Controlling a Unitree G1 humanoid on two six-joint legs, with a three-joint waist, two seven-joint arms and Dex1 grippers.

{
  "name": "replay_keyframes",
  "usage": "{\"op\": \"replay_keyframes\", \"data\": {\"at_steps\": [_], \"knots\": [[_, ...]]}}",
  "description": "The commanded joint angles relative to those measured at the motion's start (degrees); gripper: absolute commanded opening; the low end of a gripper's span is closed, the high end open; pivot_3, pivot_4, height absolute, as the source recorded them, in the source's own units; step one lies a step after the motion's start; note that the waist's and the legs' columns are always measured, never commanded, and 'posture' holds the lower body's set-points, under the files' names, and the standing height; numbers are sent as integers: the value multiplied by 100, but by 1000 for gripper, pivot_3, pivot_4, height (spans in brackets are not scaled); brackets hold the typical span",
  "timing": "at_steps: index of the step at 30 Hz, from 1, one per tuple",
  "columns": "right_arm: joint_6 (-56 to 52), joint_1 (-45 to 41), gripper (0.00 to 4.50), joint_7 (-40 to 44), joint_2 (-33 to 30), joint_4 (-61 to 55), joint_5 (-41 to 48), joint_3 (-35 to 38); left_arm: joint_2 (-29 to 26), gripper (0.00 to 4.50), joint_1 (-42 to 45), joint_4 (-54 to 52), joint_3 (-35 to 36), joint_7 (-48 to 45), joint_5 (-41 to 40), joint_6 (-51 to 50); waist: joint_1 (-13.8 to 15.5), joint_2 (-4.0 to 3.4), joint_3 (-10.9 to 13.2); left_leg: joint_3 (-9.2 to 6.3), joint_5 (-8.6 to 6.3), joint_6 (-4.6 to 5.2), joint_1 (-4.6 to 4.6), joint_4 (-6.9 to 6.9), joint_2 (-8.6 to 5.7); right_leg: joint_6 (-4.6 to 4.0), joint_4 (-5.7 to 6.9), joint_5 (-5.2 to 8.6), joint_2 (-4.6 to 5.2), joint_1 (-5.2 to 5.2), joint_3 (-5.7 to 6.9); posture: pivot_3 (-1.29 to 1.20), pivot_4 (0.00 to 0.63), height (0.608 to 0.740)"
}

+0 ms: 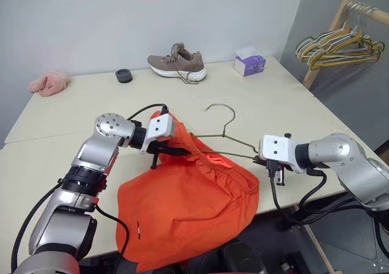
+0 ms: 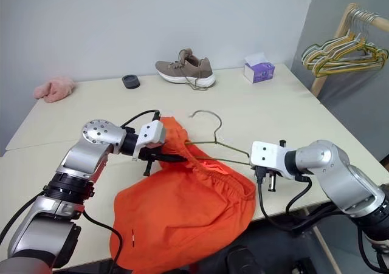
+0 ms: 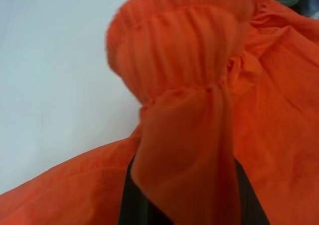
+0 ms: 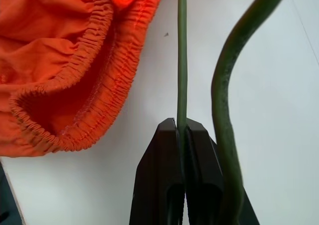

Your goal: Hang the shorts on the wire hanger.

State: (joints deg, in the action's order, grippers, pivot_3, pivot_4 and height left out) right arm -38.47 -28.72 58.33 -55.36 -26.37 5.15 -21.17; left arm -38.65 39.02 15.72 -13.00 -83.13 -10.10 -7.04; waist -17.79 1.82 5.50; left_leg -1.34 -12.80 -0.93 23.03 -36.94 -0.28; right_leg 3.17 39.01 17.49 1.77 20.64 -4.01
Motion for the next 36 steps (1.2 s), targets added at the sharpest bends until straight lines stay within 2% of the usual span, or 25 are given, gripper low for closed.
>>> {"op": "replay_keyframes", "data": {"at_steps": [1,5,10,12,15,18,22,26,32,35,36], "knots": [[438,-165,0,400,-30,-190,23,-7,-11,113,37,-192,161,120,-101,-122,-1,0,0,-1,0,0,0,0,0,0,0,0,0,0,1,-323,40,740],[869,44,1054,607,-455,148,-146,208,-64,69,-25,-246,189,96,-127,-224,4,0,0,0,0,0,0,-1,-2,-1,0,-1,0,-1,1,-323,40,740],[1281,541,2870,575,-1085,642,-318,793,-139,29,-121,-281,242,172,-147,-311,16,0,0,-1,0,0,0,-2,-3,-2,-1,-1,3,-5,3,-319,39,740],[1177,863,3533,625,-1279,619,-178,1062,-148,16,-135,-281,271,250,-161,-337,18,-2,-1,-1,0,0,-1,-1,-4,-1,-1,-1,3,-6,3,-319,39,740],[266,1386,4500,573,-1124,186,531,1639,-142,12,-135,-247,347,387,-197,-369,3,-2,-2,-3,0,0,-3,-1,-1,2,0,2,1,-8,5,-324,39,740],[-885,2009,4500,271,-640,-468,1276,2139,-126,11,-72,-169,435,507,-226,-401,1,-1,-5,-6,0,0,-9,-5,4,20,3,11,-6,-17,4,-324,39,740],[-2431,2276,4500,-814,801,-1082,1990,2310,-103,11,-2,-147,521,547,-309,-500,1,3,-14,-11,1,-1,-13,-9,8,21,4,12,-13,-23,4,-327,41,740],[-3193,2234,4500,-1596,1753,-1143,2198,2338,-85,11,28,-151,542,557,-326,-543,25,2,-18,-9,1,0,-9,-7,-1,21,-1,11,-7,-21,3,-323,39,740],[-4045,2010,4500,-2176,2868,-1006,2714,2472,-69,10,63,-120,539,590,-320,-520,23,-1,-20,-11,1,0,-10,-6,1,21,3,10,-7,-18,2,-318,37,740],[-4317,1852,3935,-2380,3199,-933,2856,2547,-60,10,61,-114,549,630,-315,-503,21,-3,-21,-11,1,0,-10,-6,1,21,4,10,-7,-17,1,-316,34,740],[-4343,1819,3572,-2436,3233,-922,2868,2533,-61,10,56,-119,551,639,-316,-504,26,-3,-21,-11,1,0,-10,-6,1,21,4,10,-7,-17,2,-316,34,740]]}}
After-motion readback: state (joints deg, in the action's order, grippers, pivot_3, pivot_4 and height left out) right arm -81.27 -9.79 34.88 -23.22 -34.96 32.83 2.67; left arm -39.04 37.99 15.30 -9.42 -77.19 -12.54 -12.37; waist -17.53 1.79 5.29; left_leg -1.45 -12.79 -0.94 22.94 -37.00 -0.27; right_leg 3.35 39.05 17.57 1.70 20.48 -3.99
